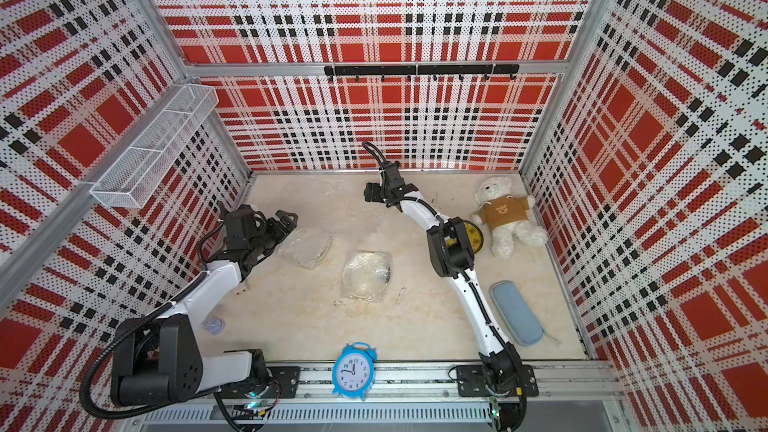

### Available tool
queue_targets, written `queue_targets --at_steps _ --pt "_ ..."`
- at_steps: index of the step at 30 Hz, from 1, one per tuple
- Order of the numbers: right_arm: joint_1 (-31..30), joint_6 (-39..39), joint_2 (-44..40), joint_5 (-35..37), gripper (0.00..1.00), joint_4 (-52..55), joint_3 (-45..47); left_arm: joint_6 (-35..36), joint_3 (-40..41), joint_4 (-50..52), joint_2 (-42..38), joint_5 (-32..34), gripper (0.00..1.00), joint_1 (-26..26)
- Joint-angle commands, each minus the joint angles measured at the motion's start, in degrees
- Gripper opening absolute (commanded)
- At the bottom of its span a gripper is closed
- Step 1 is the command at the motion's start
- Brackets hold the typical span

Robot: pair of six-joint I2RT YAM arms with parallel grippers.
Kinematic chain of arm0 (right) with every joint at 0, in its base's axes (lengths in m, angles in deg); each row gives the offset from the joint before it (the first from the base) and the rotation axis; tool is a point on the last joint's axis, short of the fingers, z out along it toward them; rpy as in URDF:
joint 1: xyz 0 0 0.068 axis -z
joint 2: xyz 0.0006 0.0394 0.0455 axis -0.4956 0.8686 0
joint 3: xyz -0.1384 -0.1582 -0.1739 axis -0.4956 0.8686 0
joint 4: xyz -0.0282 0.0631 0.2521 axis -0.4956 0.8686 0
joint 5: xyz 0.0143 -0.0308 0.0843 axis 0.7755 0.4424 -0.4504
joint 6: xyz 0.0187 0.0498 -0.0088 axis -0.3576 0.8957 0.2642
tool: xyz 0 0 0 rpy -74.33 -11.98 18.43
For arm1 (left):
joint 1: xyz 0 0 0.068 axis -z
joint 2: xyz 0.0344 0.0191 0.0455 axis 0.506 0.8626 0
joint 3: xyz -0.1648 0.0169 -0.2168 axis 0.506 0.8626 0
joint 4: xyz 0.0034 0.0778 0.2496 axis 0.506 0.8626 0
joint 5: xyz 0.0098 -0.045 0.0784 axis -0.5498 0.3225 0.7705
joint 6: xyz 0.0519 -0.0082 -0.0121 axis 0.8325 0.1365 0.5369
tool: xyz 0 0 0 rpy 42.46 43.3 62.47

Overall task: Unpack dinner plates from bubble wrap
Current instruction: Adjust the bubble wrap at the center of the board.

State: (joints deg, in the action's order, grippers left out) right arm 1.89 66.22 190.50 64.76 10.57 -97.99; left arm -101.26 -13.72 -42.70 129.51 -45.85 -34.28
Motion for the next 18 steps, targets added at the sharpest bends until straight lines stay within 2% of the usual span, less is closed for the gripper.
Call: queue_targets --at_steps 1,4,8,18 --pt "-0.48 0.68 -9.29 -0.83 0.84 -0.47 5.31 1.59 -2.45 1.70 -1.42 -1.36 0.99 -0.83" --pt "-0.82 3.95 -11.94 -2.98 0.84 4.64 7.38 1.72 -2.98 1.71 -0.72 -1.88 0.99 -0.97" --pt "-1.84 7.40 -13.85 -7.16 0.84 3.35 13.15 1.79 -3.90 1.60 0.55 -2.46 0.99 -1.04" --pt "-4.85 11.22 -11.12 -8.64 0.84 2.75 15.88 1.61 -4.74 1.62 1.66 -3.30 0.99 -1.09"
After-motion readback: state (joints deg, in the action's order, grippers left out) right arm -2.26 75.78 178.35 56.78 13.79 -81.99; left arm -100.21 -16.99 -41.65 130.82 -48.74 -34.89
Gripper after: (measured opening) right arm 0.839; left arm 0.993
